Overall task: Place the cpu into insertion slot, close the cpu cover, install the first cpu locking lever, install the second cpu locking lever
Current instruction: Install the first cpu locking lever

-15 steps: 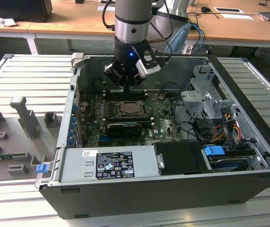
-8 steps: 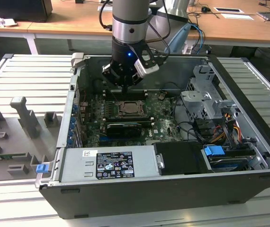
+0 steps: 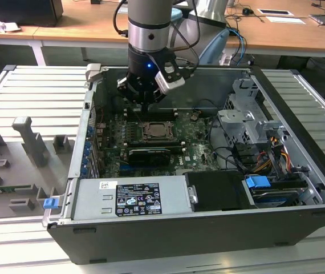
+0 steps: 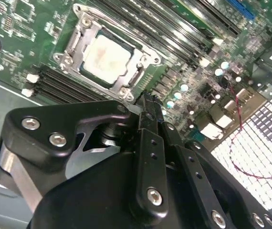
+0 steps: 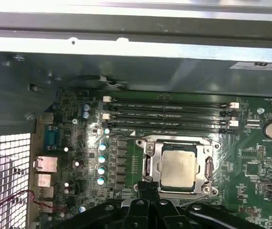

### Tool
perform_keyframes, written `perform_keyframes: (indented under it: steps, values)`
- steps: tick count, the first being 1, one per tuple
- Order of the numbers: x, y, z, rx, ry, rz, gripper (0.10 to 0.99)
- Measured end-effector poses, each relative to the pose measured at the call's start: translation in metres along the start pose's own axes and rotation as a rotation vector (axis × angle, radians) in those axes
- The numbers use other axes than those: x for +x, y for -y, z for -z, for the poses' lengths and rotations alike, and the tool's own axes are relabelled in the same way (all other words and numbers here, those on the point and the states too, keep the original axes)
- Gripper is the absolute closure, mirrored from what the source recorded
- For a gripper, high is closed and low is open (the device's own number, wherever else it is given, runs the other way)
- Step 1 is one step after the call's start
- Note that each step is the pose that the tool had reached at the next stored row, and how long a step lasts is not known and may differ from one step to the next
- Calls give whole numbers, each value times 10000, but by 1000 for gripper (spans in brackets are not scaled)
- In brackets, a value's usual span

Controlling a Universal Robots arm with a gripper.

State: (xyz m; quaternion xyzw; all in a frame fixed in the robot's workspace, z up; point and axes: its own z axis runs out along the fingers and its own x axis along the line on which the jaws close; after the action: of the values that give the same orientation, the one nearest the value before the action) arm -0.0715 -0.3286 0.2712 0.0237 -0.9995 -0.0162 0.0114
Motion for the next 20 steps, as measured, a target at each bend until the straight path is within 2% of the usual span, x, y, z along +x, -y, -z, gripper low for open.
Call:
perform_keyframes:
  steps: [1,2,4,6,8,11,17,20]
  values:
    - [80,-4,-5,0,22,5,980]
    - [171,-8,-19,4,97,6,980]
    - [212,-10,-33,2,153,6,980]
    - [287,-18,-55,3,262,12,980]
    - [332,-29,-67,0,315,11,980]
    - [383,-73,-92,-25,351,14,980]
    - [419,-186,-166,-41,357,14,980]
    - [461,-248,-180,-56,366,15,980]
